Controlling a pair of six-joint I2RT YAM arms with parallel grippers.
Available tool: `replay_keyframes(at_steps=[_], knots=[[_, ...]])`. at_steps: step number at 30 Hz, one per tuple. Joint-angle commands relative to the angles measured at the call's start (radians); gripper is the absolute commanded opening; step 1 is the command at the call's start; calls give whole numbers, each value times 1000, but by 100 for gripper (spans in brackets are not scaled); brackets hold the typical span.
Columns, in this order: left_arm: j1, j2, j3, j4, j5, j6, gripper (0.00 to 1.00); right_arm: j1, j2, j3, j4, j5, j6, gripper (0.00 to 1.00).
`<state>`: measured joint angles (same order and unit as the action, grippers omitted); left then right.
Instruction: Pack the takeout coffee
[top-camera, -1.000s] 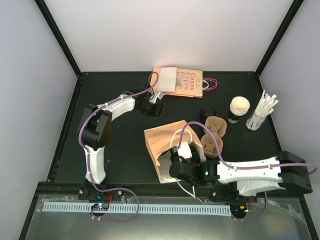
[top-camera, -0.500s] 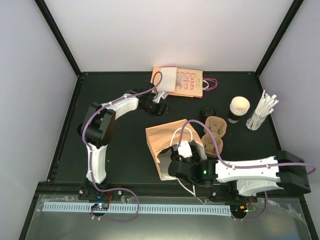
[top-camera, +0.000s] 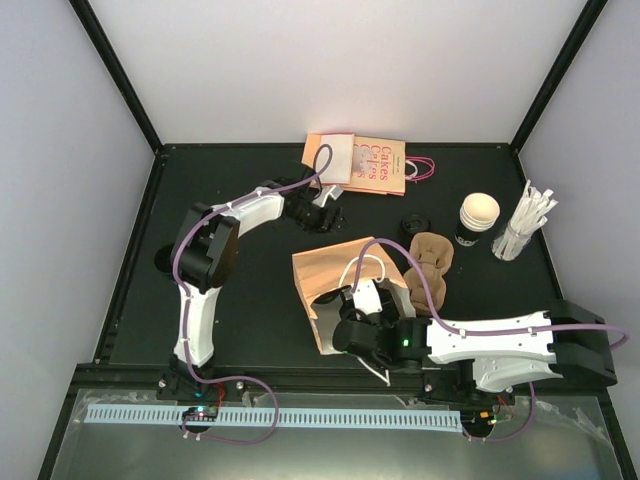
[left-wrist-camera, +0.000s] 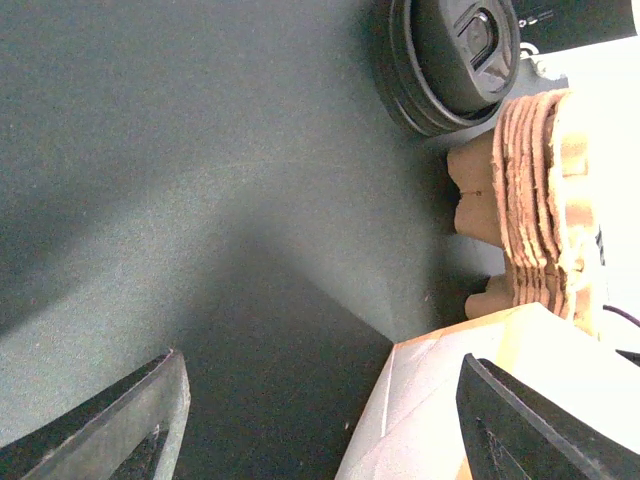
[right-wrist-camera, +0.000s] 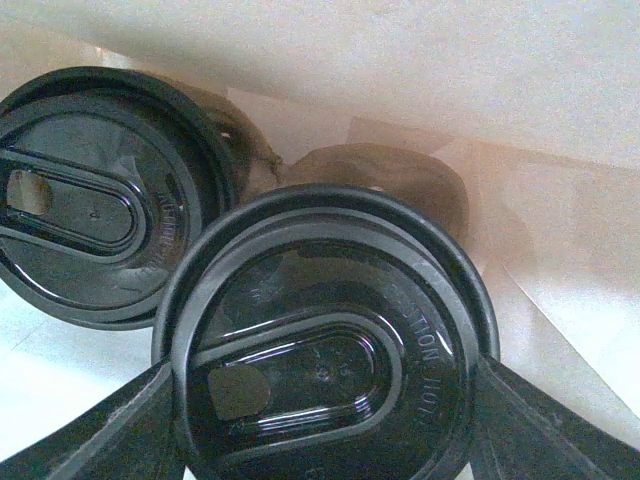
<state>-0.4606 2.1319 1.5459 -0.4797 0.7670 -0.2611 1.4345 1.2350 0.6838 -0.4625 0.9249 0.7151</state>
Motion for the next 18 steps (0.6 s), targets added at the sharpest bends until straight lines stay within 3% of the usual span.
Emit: replay_keyframes(at_steps=[1,9,18], knots=[[-11,26,52,19,41,27,75,-8,-23,-6,-38,24,0,42],[-24,47,82,11,52,30,75,-8,31,58,-142,118,29,42],[-34,59,110,-14,64,51,74,-7,60,75,-141,135,30,42]])
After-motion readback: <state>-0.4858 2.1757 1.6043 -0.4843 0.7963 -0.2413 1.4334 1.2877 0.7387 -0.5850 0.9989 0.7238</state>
